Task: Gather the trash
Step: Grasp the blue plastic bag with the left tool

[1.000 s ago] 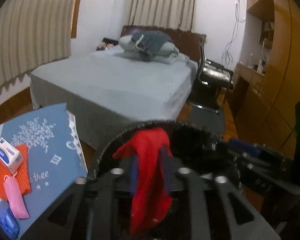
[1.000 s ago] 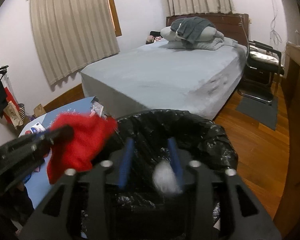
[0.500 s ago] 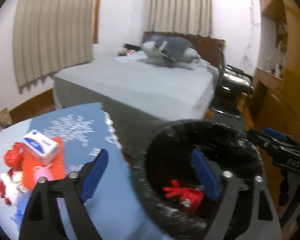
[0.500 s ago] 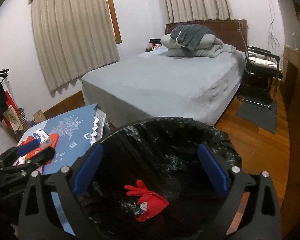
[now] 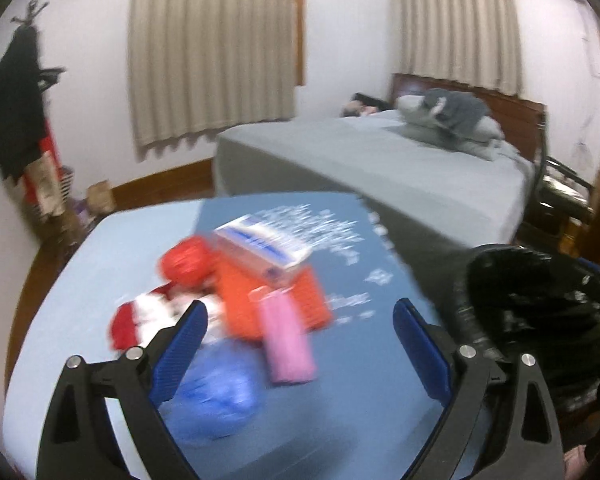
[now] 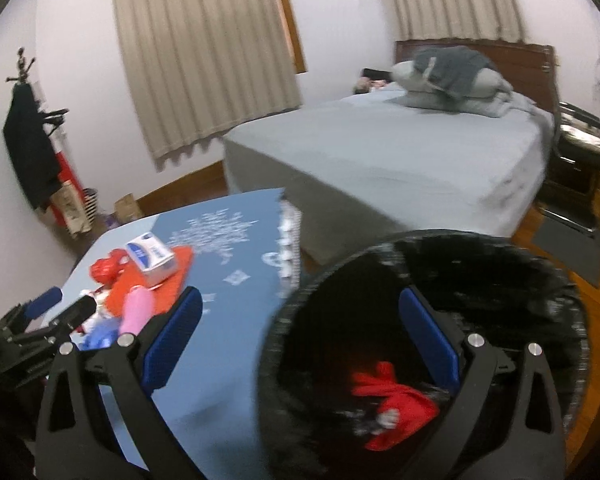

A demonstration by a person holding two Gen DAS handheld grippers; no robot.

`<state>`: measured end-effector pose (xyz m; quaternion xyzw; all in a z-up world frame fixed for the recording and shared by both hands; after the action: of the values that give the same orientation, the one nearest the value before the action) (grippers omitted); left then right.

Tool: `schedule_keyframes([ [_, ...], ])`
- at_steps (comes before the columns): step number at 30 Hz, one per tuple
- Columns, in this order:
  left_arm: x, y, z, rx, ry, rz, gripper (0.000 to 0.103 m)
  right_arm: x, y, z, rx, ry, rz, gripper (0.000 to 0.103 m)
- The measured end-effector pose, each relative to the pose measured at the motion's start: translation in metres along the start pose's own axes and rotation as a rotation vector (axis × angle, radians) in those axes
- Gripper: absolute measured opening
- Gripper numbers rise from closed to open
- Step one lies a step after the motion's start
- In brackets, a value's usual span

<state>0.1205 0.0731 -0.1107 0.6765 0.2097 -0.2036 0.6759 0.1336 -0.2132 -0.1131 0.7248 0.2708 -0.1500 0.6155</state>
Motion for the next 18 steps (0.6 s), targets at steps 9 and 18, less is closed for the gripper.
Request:
schedule_keyframes([
  [9, 0.015, -0.035, -0.058, -0.085, 0.09, -0.08, 0.09, 0.032, -0.009, -0.062, -0.074, 0.087, -0.033, 0.096],
  [18, 0.035, -0.05, -0.067, -0.114, 0.076, -0.152, 0.082, 0.053, -0.021, -0.087, -0.116, 0.107, -0.072, 0.096],
])
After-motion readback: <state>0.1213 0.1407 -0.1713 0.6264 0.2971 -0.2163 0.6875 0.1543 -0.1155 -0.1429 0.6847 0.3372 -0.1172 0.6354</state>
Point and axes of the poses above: each gripper's, at about its wrist camera, not at the fingertips, and x roughly the way its jaws point, z to its right, y to its top, the point moved 2 cm from there along x, roughly the way its jaws point, and after that the axes turned 1 degree about y, right-handed, at the moved point
